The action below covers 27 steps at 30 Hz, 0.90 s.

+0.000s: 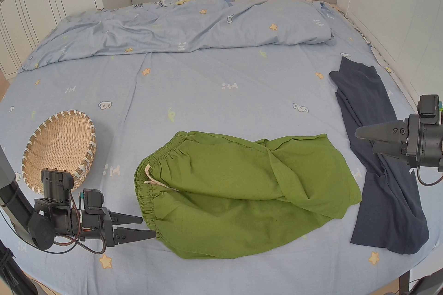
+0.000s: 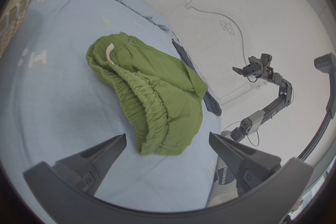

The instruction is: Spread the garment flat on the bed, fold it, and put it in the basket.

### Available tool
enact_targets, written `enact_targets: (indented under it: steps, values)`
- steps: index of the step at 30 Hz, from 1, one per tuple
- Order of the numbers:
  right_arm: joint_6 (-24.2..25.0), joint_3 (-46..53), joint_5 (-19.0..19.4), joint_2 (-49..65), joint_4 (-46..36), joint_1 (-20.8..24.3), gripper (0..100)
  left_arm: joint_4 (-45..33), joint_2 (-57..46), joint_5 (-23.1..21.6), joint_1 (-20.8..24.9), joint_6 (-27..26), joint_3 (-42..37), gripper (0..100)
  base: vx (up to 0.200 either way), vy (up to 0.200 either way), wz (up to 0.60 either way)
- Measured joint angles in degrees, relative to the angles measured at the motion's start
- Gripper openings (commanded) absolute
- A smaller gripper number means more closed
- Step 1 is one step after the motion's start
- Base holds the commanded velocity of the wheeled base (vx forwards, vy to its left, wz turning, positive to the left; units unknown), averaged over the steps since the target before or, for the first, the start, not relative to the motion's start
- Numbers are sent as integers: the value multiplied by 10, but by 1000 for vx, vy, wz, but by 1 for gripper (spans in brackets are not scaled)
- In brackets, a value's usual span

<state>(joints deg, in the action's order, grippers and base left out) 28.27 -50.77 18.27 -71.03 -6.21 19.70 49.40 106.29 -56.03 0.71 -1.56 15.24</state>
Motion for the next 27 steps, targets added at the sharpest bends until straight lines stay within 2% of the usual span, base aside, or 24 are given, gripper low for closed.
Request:
enact_targets:
  steps: [7, 19, 20, 27]
  values:
    - [0, 1, 0, 1, 0, 0, 100, 128, 71, 14, 22, 10, -13, 100, 0, 0, 0]
    - [0, 2, 0, 1, 1, 0, 100, 170, 123, -4, 33, 13, -11, 100, 0, 0, 0]
    - [0, 2, 0, 1, 1, 0, 100, 180, 126, -10, 34, 14, -11, 0, 0, 0, 0]
    - [0, 3, 0, -1, 1, -1, 100, 221, 156, -27, 43, 16, -12, 0, 0, 0, 0]
